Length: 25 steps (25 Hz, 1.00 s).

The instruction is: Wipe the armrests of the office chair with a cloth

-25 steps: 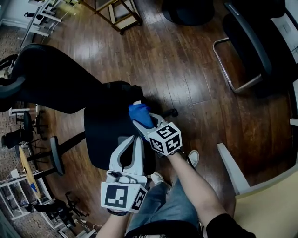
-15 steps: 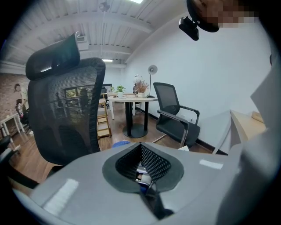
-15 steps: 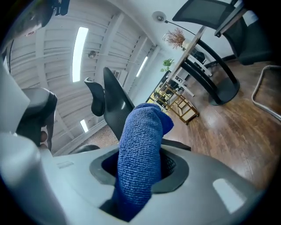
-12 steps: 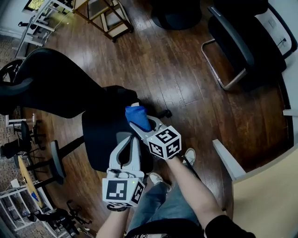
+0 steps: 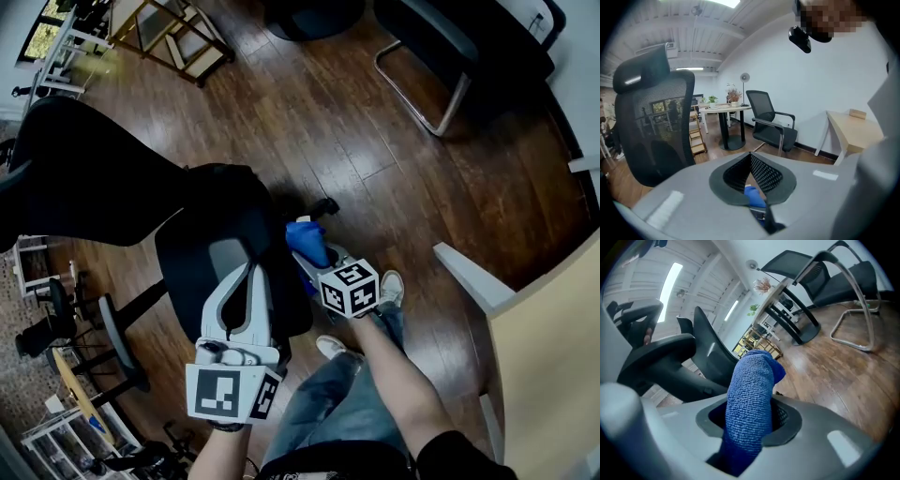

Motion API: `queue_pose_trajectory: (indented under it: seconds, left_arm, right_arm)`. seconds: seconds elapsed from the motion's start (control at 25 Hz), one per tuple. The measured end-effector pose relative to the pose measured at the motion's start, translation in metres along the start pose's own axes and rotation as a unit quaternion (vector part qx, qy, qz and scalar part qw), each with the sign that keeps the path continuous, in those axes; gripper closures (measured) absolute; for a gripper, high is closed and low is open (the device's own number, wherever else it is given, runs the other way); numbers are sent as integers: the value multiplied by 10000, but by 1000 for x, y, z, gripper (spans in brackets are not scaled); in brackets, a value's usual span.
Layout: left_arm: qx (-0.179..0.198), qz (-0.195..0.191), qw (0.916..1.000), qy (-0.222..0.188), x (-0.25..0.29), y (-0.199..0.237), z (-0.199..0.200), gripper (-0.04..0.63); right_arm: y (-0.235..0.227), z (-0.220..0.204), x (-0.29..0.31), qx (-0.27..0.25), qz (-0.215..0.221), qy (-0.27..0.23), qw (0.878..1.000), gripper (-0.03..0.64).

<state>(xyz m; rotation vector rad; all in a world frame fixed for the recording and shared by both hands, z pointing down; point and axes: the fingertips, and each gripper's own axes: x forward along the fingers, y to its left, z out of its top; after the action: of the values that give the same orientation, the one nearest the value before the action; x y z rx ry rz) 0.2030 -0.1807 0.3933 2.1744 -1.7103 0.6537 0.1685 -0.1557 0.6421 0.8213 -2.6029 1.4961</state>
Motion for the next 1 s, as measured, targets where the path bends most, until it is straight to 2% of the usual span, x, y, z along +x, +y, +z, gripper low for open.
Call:
queue_pose_trajectory:
  seconds: [0.24,0.4,0.64,1.0]
  left_arm:
    - [201,-222,9994,-199,-22,-11,-7,617]
    - [300,-321,9988,-210,-36,-11,-16,617]
    - [335,-390,9984,-225,-52,-8,-27,617]
    - [135,-459,9986,-246,-80,-8,-40,617]
  right_arm:
    - [-10,-79,0,346,-167,271,9989,482]
    - [0,-103,6,428,-174,294,9985,482]
    - [32,-97,1,266,-86,32,9996,482]
    - [95,-64,-38,-49,61,-513,9987,482]
